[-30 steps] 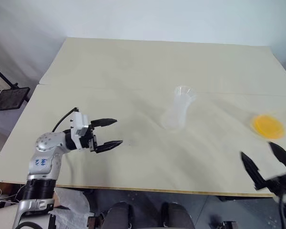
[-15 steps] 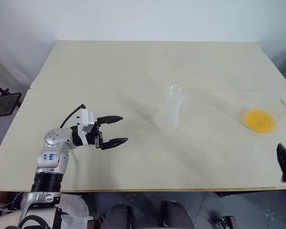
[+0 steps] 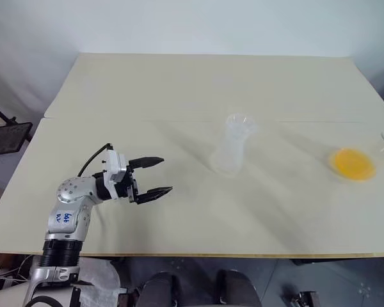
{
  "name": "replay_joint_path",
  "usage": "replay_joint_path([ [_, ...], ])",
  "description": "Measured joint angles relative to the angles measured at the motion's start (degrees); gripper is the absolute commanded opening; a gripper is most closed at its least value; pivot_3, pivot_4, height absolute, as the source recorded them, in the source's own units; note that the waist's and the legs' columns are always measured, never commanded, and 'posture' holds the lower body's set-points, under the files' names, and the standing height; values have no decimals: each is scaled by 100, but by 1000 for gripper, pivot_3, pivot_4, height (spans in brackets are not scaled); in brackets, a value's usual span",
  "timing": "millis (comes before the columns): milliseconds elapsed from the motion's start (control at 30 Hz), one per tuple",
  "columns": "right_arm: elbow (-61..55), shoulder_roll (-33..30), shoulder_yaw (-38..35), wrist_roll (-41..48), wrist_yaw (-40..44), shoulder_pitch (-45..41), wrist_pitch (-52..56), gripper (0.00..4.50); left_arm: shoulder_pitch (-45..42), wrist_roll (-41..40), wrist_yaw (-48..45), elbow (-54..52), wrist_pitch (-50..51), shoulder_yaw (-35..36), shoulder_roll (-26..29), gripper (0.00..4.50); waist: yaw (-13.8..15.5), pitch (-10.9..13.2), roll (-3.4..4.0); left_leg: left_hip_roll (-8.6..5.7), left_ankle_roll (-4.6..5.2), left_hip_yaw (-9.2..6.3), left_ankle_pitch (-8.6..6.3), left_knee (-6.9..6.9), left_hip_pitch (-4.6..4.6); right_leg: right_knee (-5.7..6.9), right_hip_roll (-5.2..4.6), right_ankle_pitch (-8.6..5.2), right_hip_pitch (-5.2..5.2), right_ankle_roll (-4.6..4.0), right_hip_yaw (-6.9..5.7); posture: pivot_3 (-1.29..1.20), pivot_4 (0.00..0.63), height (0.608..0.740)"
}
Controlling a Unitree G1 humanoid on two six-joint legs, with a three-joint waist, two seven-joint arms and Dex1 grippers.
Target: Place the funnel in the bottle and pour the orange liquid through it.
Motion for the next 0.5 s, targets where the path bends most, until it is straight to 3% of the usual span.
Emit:
replay_joint_path([
  [500,1719,-218,632,-720,672,-1419,-360,4500,4,-475,210,-415,424,69,-49,4433,-15,0,0,0,0,1,1,0,-2,-3,0,0,0,1,-3,0,150,740],
])
